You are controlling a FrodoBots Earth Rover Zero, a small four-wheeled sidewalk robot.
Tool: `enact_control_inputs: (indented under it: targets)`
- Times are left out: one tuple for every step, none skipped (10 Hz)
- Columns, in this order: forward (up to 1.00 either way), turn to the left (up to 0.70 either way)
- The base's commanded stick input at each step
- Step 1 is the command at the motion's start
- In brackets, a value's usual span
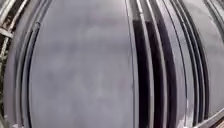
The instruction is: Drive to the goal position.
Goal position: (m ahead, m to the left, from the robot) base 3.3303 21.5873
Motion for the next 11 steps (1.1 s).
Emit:
enact_control_inputs:
  targets:
    - [-0.70, 0.00]
    - [-0.70, 0.00]
    - [-0.70, 0.00]
    - [-0.70, 0.00]
    - [-0.70, 0.00]
    - [-0.70, 0.00]
    - [-0.70, 0.00]
    - [-0.70, 0.00]
    - [-0.70, 0.00]
    - [-0.70, 0.00]
    - [-0.26, 0.00]
